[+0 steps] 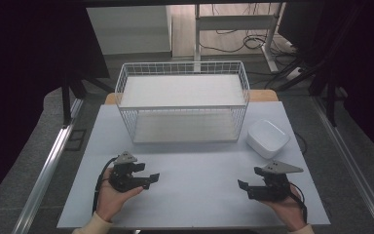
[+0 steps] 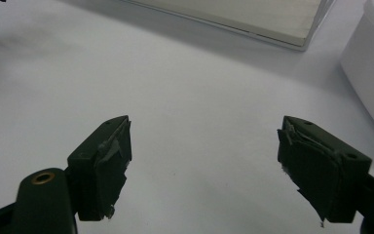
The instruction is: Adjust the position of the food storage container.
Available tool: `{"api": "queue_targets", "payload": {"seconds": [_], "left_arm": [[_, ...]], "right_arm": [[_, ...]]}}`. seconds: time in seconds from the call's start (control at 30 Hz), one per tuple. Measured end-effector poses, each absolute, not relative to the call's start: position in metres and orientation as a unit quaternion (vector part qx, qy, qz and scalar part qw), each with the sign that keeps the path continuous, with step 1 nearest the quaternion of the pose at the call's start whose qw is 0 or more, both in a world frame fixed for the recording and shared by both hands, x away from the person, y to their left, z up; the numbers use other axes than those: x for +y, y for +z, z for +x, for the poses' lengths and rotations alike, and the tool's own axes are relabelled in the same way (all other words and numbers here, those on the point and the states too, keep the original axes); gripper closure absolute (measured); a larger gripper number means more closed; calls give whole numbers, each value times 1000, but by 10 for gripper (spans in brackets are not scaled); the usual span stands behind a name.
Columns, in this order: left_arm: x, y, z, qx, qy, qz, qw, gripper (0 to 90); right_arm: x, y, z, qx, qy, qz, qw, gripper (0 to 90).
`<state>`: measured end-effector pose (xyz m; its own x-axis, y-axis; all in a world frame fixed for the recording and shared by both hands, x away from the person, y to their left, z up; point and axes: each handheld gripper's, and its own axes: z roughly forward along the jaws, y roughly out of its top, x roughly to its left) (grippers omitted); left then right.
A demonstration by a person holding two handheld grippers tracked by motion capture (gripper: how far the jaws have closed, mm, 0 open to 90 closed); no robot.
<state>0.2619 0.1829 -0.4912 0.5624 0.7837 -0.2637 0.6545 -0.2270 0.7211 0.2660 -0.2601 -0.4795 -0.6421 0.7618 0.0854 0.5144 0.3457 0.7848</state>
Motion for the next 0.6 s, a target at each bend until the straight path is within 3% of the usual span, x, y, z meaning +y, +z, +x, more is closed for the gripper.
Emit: {"api": "queue_targets", "payload": {"seconds": [0.6], "left_arm": [[177,-486,249,452,88,784,417,248]], "right_arm": [[-261,-475,266,811,409,397,131,194]]}}
